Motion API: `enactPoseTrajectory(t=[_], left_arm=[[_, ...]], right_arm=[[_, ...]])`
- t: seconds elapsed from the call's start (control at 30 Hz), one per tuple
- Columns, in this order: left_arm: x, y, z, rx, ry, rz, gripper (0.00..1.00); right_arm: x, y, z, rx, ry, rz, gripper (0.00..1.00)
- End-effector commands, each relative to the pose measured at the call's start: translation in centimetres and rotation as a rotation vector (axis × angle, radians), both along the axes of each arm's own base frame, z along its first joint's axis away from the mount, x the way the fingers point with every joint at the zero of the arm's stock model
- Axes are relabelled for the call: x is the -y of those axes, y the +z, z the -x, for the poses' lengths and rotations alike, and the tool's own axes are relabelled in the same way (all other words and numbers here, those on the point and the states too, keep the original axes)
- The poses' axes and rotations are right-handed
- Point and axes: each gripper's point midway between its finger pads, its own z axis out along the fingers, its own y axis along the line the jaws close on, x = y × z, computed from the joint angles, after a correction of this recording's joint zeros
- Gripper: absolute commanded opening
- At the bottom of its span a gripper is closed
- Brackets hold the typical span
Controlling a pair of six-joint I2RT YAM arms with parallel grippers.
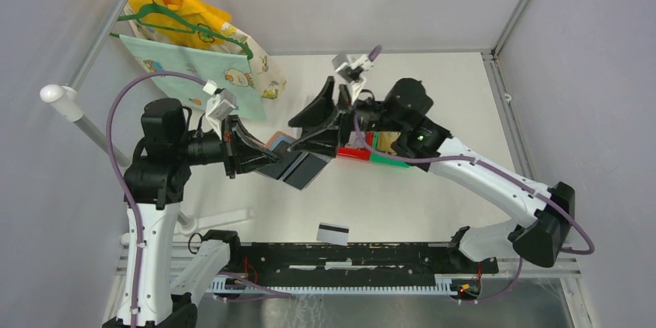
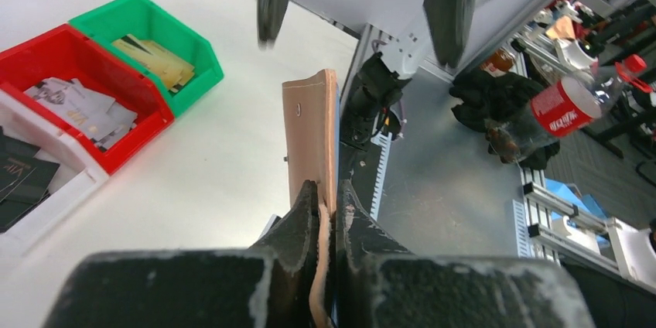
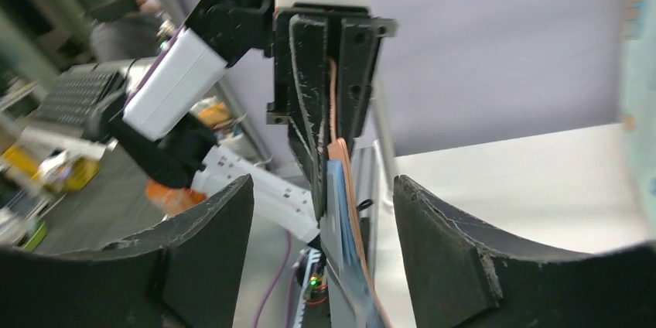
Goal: Take the credit cards out of the card holder
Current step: Remove the credit card from the card holder.
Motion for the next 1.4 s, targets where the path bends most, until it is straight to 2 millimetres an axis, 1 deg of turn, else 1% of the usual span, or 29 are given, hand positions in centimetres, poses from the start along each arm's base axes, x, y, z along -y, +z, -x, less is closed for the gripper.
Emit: enactPoseTrajectory(t=[0.0, 0.03, 0.1, 0.2, 0.3, 0.4, 0.47, 0.57, 0.8, 1.1, 1.23, 1.37], left_arm=[[-0.3, 1.1, -2.5, -0.016, 0.131, 0.008, 0.02], [-0.5, 1.1, -3.3, -0.029, 0.177, 0.004, 0.02], [-0.7, 1.1, -4.3, -0.051, 0.224, 0.001, 0.02], [-0.7, 1.0, -4.8, -0.089, 0.238, -0.003, 0.02], [-0.8, 1.2, -5.0, -0.104, 0.252, 0.006, 0.02], [-0.7, 1.6, -4.9, -0.107, 0.247, 0.020, 0.02], [-0.5, 1.8, -4.6, -0.117, 0.234, 0.032, 0.02], [-0.5, 2.2, -4.5, -0.113, 0.231, 0.037, 0.02], [-0.4, 2.9, -3.9, -0.077, 0.233, 0.062, 0.02], [-0.3, 3.4, -3.5, -0.092, 0.217, 0.079, 0.02], [-0.1, 4.0, -3.1, -0.093, 0.203, 0.097, 0.02], [0.0, 4.6, -2.6, -0.080, 0.192, 0.113, 0.02]], right_arm=[[4.6, 5.4, -1.9, -0.031, -0.203, -0.195, 0.72], [5.1, 5.2, -1.9, -0.052, -0.214, -0.205, 0.71], [5.5, 5.0, -1.0, -0.094, -0.176, -0.228, 0.69], [5.6, 4.0, 0.6, -0.161, -0.069, -0.256, 0.66], [5.3, 2.6, 1.3, -0.221, -0.007, -0.271, 0.61], [4.4, 1.1, 1.2, -0.260, 0.007, -0.253, 0.58], [3.5, -0.1, 1.0, -0.281, 0.007, -0.223, 0.57], [2.6, -1.0, 1.2, -0.309, 0.032, -0.213, 0.55], [1.1, -2.2, 1.3, -0.347, 0.058, -0.200, 0.53], [0.8, -2.9, 1.0, -0.362, 0.045, -0.182, 0.54], [0.4, -3.4, 0.5, -0.367, 0.025, -0.165, 0.55], [0.1, -3.5, 0.2, -0.369, 0.021, -0.167, 0.55]])
